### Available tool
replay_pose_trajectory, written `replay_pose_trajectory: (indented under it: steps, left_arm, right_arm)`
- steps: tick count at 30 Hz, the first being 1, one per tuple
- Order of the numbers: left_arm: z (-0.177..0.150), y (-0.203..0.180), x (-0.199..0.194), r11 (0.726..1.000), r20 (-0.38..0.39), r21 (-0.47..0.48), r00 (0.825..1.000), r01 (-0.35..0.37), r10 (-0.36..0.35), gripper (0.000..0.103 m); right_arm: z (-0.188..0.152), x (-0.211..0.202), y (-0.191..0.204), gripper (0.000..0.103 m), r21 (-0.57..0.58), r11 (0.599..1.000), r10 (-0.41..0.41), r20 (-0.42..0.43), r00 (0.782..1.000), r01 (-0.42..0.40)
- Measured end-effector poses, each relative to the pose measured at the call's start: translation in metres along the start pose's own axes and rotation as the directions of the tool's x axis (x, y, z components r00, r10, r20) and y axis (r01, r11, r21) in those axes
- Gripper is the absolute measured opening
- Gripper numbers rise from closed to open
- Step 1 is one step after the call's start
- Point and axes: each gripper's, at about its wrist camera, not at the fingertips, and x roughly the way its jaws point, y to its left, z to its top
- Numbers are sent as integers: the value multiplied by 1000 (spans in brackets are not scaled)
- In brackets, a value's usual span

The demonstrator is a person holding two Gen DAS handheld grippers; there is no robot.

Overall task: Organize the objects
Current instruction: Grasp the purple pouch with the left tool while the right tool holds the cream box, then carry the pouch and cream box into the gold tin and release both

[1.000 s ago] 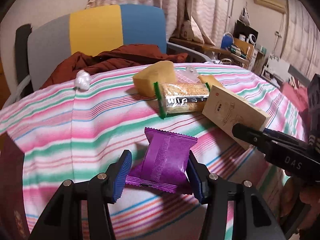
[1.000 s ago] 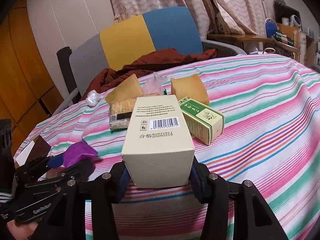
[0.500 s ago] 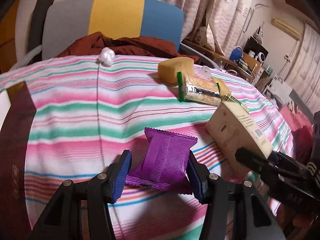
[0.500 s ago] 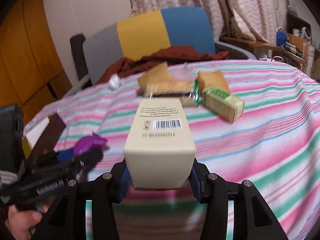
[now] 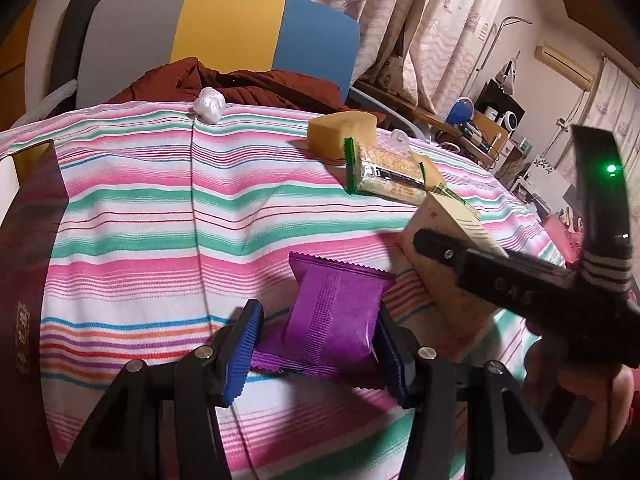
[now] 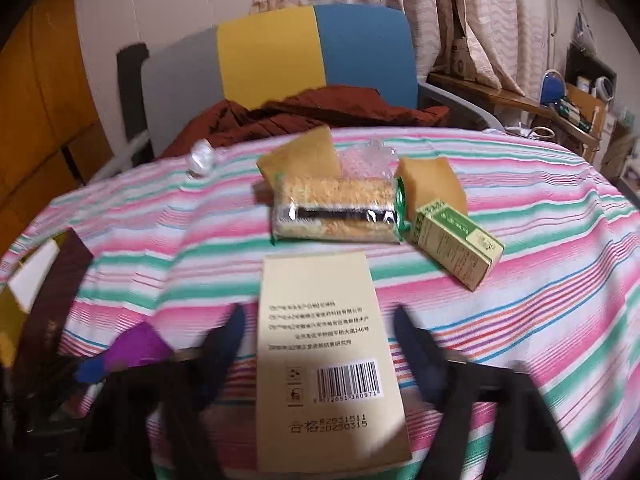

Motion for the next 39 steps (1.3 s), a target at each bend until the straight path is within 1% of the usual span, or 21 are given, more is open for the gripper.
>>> replay_pose_trajectory:
  steps: [1, 4, 9, 10, 13, 16, 19, 22, 23, 25, 27, 31, 34, 37, 39]
  left_arm:
    - [0, 0, 0, 1000, 0, 1, 1000, 2, -2, 55]
    - [-1, -1, 0, 1000, -2, 2, 1000, 11, -11, 55]
    - [-6, -2, -7, 1000, -3, 10, 1000, 27, -27, 55]
    - [-8, -3, -10, 1000, -2, 17, 1000, 25, -25, 55]
    - [-12, -6, -26, 999, 23, 41, 999, 31, -32, 55]
    - [-15, -1, -46, 998, 52, 15, 997, 61, -61, 55]
    - [-18, 6, -65, 998, 75, -3, 996, 56, -56, 55]
    - [-22, 18, -84, 997, 99, -40, 993, 62, -58, 55]
    - [-22, 20, -92, 997, 112, -43, 992, 68, -63, 55]
    - [-22, 24, -106, 997, 137, -48, 989, 57, -50, 55]
    - [-20, 31, -122, 995, 167, -66, 984, 72, -60, 55]
    - [-18, 51, -147, 994, 207, -101, 978, 40, -19, 55]
    - [-17, 75, -165, 988, 236, -151, 971, 10, 26, 55]
    - [-16, 103, -180, 980, 261, -194, 962, -34, 85, 55]
    - [-12, 123, -188, 972, 268, -225, 955, -65, 126, 55]
  right_arm:
    - [-2, 0, 0, 51, 10, 1000, 11, -2, 1000, -11]
    - [-8, -8, -1, 51, 31, 1000, 3, 16, 1000, -3]
    - [-13, -28, 5, 51, 82, 995, 56, 46, 997, -60]
    - [-14, -32, 9, 51, 89, 993, 77, 50, 996, -81]
    - [-17, -42, 21, 51, 85, 989, 113, 60, 992, -118]
    - [-18, -50, 36, 51, 75, 985, 151, 67, 986, -156]
    - [-19, -56, 51, 51, 67, 980, 182, 68, 981, -187]
    - [-20, -62, 65, 51, 58, 974, 213, 71, 974, -217]
    - [-20, -65, 70, 51, 51, 972, 224, 71, 972, -228]
    - [-19, -69, 81, 51, 36, 968, 246, 69, 967, -249]
    - [-17, -74, 95, 51, 11, 962, 273, 70, 959, -275]
    - [-8, -82, 123, 51, -20, 943, 331, 79, 940, -331]
    - [-4, -86, 148, 51, -60, 932, 360, 73, 930, -356]
    - [-3, -84, 174, 51, -94, 918, 392, 49, 919, -386]
    - [-3, -80, 195, 51, -112, 906, 413, 9, 911, -409]
